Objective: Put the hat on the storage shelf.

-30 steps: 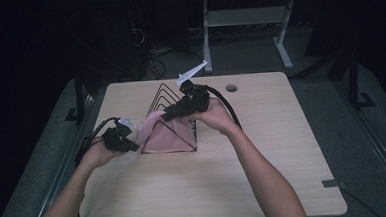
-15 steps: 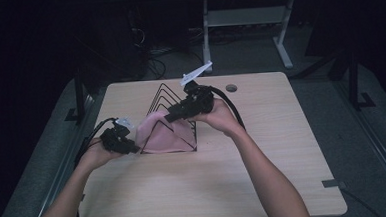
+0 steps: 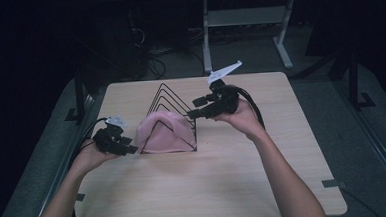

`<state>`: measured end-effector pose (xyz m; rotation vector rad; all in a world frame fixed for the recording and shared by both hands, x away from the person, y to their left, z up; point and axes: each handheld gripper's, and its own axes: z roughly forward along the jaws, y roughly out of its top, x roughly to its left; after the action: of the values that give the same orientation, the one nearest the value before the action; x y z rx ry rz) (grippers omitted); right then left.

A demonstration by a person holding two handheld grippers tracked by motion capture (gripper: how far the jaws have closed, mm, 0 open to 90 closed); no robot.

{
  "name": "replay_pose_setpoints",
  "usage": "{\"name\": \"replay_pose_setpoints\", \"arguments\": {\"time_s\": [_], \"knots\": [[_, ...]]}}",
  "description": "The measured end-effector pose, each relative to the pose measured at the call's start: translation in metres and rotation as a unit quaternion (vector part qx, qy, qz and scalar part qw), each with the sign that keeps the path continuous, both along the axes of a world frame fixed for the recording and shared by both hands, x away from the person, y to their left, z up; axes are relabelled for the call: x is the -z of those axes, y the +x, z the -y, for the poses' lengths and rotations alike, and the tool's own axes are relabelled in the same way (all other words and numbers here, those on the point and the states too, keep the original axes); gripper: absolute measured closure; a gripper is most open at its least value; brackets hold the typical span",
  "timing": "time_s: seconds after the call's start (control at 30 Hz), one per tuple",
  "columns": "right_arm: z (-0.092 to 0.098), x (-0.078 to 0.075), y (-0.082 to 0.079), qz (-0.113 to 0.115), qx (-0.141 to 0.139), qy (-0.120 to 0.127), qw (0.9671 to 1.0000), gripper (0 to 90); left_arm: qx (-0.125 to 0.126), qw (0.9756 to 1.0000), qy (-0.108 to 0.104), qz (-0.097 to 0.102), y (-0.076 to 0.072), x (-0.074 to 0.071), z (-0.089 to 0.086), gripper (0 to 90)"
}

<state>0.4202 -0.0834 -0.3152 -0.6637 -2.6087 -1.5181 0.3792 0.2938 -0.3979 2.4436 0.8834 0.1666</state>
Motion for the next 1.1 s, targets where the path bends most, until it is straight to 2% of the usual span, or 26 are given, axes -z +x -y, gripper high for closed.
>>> {"name": "replay_pose_setpoints", "arguments": {"time_s": [0.17,0.33,0.4,0.67,0.83,1.1], "knots": [[0.023,0.004,-0.005,0.005,0.027,-0.004,0.9996,33.4,-0.003,1.0000,-0.002,0.004,-0.004,-0.002,-0.002,45.8],[0.044,0.007,-0.010,0.005,0.054,-0.004,0.9985,29.7,-0.018,0.9996,-0.021,0.005,-0.007,-0.005,-0.006,40.7],[0.051,0.010,-0.013,0.005,0.061,-0.006,0.9981,28.9,-0.025,0.9992,-0.029,0.007,-0.010,-0.005,-0.008,38.7],[0.079,0.023,-0.025,-0.003,0.085,-0.014,0.9963,28.2,-0.033,0.9989,-0.032,0.009,-0.015,-0.002,-0.014,35.1],[0.096,0.031,-0.033,-0.004,0.101,-0.015,0.9948,28.1,-0.036,0.9983,-0.046,0.009,-0.019,-0.002,-0.016,33.4],[0.120,0.049,-0.046,-0.017,0.124,-0.027,0.9918,27.5,-0.033,0.9986,-0.042,0.005,-0.027,0.003,-0.019,32.3]]}}
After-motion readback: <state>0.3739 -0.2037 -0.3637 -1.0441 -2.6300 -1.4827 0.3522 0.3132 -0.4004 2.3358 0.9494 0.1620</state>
